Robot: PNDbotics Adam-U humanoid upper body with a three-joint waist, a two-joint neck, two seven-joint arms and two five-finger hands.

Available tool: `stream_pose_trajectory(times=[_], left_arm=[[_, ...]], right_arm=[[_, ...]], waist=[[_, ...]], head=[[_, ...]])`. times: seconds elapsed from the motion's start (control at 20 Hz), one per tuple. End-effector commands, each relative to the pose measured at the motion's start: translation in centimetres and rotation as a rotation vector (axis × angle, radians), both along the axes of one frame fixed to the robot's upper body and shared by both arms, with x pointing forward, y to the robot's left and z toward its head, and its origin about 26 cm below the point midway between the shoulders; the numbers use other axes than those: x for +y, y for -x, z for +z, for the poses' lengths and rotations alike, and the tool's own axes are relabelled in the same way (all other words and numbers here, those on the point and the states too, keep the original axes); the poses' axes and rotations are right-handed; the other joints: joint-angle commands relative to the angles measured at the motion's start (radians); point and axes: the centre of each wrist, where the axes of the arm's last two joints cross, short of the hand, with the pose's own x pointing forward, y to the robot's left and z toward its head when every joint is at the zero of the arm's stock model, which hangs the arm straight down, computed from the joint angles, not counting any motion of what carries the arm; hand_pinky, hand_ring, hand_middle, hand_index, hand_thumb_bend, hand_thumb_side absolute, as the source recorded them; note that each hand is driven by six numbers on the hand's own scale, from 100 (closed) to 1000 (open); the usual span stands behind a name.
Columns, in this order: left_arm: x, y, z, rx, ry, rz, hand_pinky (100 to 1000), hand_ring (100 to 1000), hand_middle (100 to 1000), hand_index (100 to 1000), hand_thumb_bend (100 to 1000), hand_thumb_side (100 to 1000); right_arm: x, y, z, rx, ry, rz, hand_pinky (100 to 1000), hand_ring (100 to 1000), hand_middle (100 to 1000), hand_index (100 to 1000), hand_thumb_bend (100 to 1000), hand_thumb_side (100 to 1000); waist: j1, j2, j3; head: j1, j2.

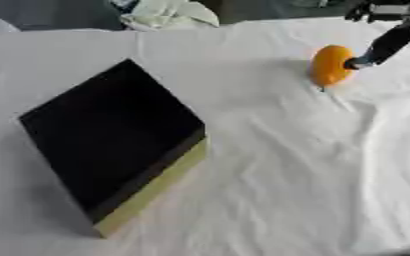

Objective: Pick up objects on the table and place them in the box.

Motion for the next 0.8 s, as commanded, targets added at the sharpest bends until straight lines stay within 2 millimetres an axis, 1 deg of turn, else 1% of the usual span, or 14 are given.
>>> stream_pose_trajectory(times=[0.05, 0.35, 0.45, 0.8], left_arm=[[0.3, 0.2, 0.8, -0.026, -0.02, 0.012, 433, 484, 621, 496, 120, 674], [0.3, 0.1, 0.9, -0.028, -0.021, 0.012, 432, 483, 621, 494, 116, 676], [0.3, 0.1, 0.9, -0.028, -0.021, 0.011, 432, 482, 621, 494, 114, 677], [0.3, -0.1, 0.8, -0.029, -0.023, 0.004, 431, 481, 621, 493, 110, 680]], right_arm=[[-0.3, 0.5, 1.7, -0.041, 0.016, -0.014, 845, 885, 897, 976, 447, 421], [-0.4, 0.4, 1.7, -0.041, 0.014, -0.026, 844, 886, 896, 976, 443, 424], [-0.4, 0.3, 1.6, -0.039, 0.012, -0.032, 845, 886, 894, 976, 457, 414], [-0.3, -0.8, 1.2, -0.026, 0.003, -0.066, 843, 886, 889, 974, 461, 415]], waist=[[0.001, -0.015, -0.001], [0.004, -0.007, 0.0], [0.005, -0.003, 0.001], [0.009, 0.005, 0.007]], head=[[-0.001, -0.012], [-0.002, -0.019], [-0.003, -0.02], [-0.008, -0.028]])
